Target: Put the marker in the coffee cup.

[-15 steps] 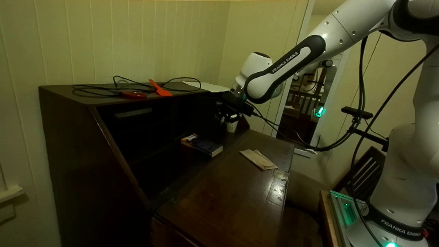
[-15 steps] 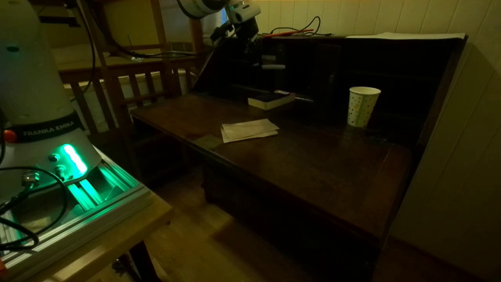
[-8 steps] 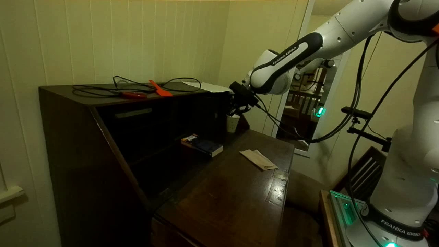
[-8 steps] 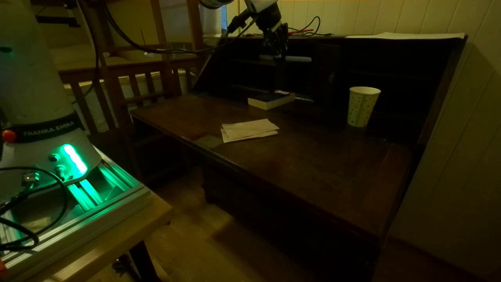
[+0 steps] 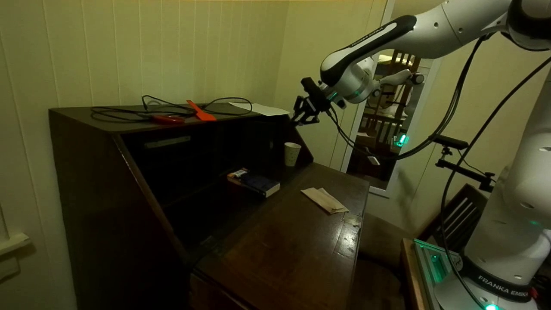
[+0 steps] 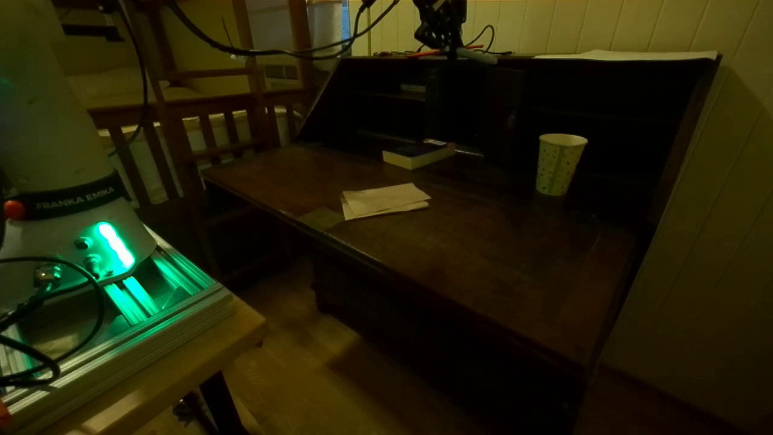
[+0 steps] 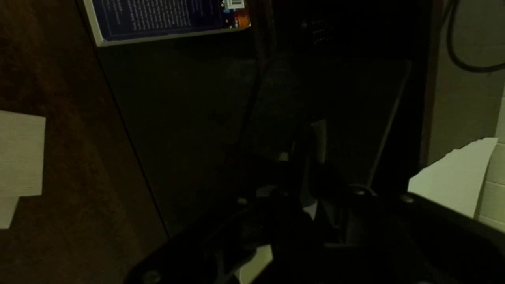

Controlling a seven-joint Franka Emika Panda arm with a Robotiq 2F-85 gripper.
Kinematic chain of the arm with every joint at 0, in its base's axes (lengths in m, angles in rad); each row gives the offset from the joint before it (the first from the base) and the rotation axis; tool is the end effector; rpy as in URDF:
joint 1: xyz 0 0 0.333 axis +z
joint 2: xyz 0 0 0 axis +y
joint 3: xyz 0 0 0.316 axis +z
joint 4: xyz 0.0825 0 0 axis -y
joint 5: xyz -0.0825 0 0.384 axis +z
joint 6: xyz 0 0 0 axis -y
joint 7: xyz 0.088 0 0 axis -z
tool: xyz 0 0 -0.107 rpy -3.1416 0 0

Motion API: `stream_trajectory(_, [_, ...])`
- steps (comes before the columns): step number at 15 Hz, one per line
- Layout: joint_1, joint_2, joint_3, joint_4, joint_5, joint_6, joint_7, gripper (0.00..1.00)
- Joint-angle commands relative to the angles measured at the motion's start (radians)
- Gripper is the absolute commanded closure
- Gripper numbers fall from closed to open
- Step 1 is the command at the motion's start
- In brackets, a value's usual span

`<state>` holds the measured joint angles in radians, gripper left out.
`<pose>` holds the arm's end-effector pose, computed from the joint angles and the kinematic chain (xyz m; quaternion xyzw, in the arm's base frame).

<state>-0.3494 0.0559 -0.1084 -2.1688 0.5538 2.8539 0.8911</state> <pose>0.5118 -0.2830 0.4350 -0.5747 0.7466 -0.2588 0.2128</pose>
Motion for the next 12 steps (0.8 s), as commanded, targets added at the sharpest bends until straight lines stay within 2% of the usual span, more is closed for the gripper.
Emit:
stream_trajectory(1, [0.052, 0.015, -0.051, 0.011, -0.005, 0.014, 0.030, 0.94])
stream_trajectory(2, [0.026, 0.040, -0.037, 0.022, -0.055, 0.052, 0.136, 0.94])
stream_trajectory(3, [0.021, 0.062, -0.053, 0.051, -0.046, 0.054, 0.187, 0.94])
stream_trajectory(5, [-0.001, 0.097, -0.082, 0.110, -0.032, -0.006, 0.261, 0.94])
stream_trajectory(6, [0.011, 0.121, -0.129, 0.153, -0.005, -0.048, 0.272, 0.94])
stream_trajectory(9, [-0.038, 0.190, -0.184, 0.275, 0.044, -0.198, 0.324, 0.94])
stream_trajectory(12, [-0.066, 0.268, -0.252, 0.379, -0.004, -0.301, 0.468, 0.94])
